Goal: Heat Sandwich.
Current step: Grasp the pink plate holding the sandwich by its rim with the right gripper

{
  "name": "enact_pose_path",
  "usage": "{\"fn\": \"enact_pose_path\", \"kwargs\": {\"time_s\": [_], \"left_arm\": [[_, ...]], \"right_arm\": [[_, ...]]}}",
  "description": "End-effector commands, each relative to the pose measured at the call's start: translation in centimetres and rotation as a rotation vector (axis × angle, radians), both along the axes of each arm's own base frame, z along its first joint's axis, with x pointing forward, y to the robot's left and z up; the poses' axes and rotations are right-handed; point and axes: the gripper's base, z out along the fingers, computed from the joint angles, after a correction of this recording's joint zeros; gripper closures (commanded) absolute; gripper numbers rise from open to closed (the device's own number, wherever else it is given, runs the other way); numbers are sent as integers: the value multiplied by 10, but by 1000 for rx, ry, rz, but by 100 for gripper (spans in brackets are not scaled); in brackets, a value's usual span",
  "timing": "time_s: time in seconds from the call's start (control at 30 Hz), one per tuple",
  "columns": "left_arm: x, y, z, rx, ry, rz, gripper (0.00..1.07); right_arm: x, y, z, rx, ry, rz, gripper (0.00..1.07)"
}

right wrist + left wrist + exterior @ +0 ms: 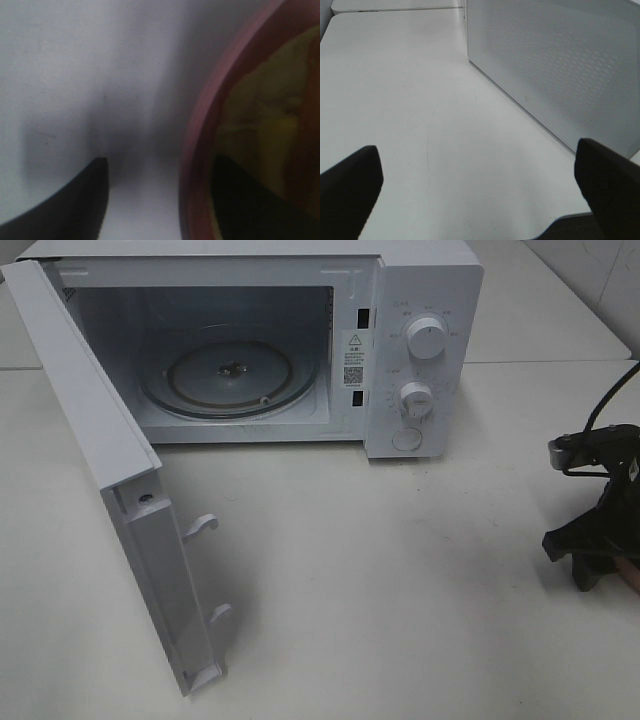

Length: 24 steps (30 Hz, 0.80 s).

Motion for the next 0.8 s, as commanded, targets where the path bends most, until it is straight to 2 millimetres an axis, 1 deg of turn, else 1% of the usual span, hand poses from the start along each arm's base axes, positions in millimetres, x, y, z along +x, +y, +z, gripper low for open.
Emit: {"fn": "enact_pose_path", "kwargs": {"time_s": [0.03,0.1,0.13,0.2,0.73,0.8], "left_arm": [[-3,0,0,-13,-34,3,7],[-3,0,0,-13,-34,3,7],[-3,0,0,-13,-34,3,7],[-3,0,0,-13,-34,3,7],[-3,0,0,-13,-34,3,7],[-3,0,0,-13,-34,3,7]], "right_arm": [[0,-3,0,-13,14,8,81],[-1,-3,0,-16,16,10,97],[-1,-3,0,-16,16,10,97],[-1,-3,0,-20,23,12,107],[-5,-4,1,-53,66,23,107],[-6,0,2,-97,76,50,107]]}}
